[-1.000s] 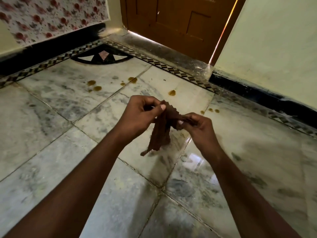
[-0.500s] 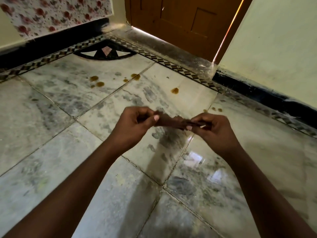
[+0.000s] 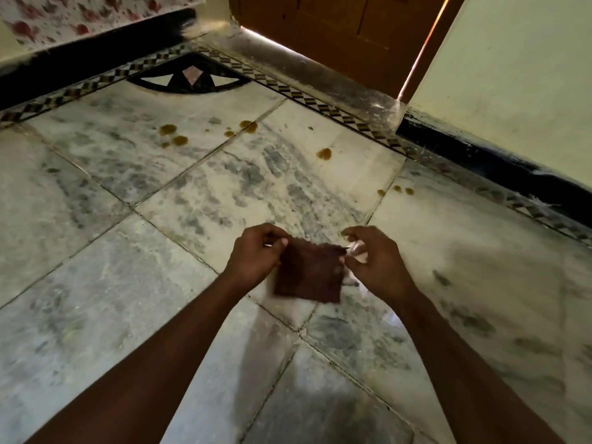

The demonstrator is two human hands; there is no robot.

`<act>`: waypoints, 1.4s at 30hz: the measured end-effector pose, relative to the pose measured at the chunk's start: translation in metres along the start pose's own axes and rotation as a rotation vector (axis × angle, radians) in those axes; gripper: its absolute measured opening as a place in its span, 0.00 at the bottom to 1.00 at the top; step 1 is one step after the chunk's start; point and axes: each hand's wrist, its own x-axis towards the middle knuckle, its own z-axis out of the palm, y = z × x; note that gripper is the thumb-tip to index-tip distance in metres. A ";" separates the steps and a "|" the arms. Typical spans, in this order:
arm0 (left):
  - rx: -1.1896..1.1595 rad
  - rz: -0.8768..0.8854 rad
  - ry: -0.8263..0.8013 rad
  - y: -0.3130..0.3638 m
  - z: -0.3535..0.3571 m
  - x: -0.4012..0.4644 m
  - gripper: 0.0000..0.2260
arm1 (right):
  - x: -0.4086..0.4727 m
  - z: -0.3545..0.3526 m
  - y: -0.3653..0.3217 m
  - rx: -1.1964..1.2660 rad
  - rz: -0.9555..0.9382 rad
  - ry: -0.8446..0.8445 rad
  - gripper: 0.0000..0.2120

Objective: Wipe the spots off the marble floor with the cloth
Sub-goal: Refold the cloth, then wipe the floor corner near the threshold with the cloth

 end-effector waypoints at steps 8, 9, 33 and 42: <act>0.386 0.126 0.193 -0.044 -0.022 0.002 0.16 | -0.026 0.103 -0.007 -0.397 -0.074 -0.074 0.32; 0.423 0.157 0.207 -0.050 -0.032 0.007 0.16 | -0.029 0.119 -0.005 -0.454 -0.036 -0.070 0.35; 0.922 -0.013 0.597 -0.130 -0.281 0.164 0.29 | 0.265 0.292 -0.115 -0.656 -0.041 0.015 0.29; 0.877 -0.106 0.573 -0.125 -0.281 0.164 0.29 | 0.275 0.274 -0.102 -0.690 0.028 -0.004 0.32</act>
